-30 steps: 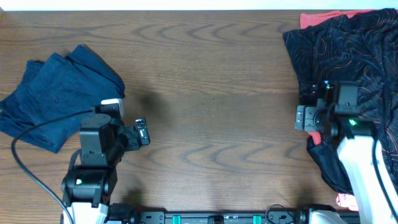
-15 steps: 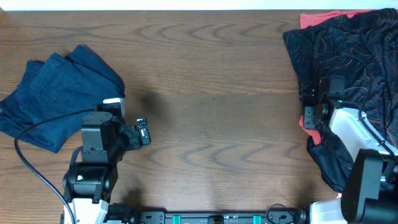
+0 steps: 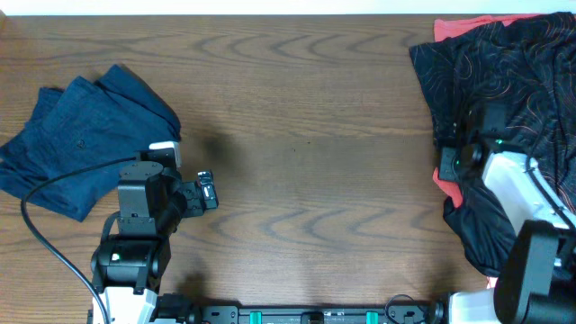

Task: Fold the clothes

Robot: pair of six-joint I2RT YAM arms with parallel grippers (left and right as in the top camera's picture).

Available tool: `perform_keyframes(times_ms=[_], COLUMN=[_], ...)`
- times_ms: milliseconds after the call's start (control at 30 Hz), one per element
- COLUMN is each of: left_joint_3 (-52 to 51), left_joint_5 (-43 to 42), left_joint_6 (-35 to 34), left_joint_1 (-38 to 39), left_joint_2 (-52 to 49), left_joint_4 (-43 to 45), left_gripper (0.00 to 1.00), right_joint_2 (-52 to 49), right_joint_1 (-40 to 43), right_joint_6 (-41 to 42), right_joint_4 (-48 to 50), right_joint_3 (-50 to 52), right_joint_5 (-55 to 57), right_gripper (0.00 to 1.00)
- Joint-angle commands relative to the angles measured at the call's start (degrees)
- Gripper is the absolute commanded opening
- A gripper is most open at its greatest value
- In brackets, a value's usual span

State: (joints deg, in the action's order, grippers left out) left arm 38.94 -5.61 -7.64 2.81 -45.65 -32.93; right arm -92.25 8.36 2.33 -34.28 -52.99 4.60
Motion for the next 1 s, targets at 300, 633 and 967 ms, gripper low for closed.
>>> perform_keyframes(times_ms=[300,633,967], left_joint_3=[1.3,1.3,1.3], left_joint_5=[-0.2,-0.2,-0.5], left_joint_6=[-0.1,-0.1,-0.2], left_joint_1=[0.2,0.2,0.2], left_joint_2=[0.0,0.0,0.0], left_joint_4=[0.4,0.6,1.5], left_gripper=[0.98,0.98,0.98], right_joint_2=[11.4,0.6,-1.5], right_joint_1=[-13.6,-33.9,-39.7], right_joint_6=[0.2,8.9,10.3], right_joint_4=[-10.6,18.9,31.1], right_joint_3=[-11.2,-8.8,-8.8], right_joint_5=[-26.0,-26.1,-12.8], right_gripper=[0.01,0.01,0.70])
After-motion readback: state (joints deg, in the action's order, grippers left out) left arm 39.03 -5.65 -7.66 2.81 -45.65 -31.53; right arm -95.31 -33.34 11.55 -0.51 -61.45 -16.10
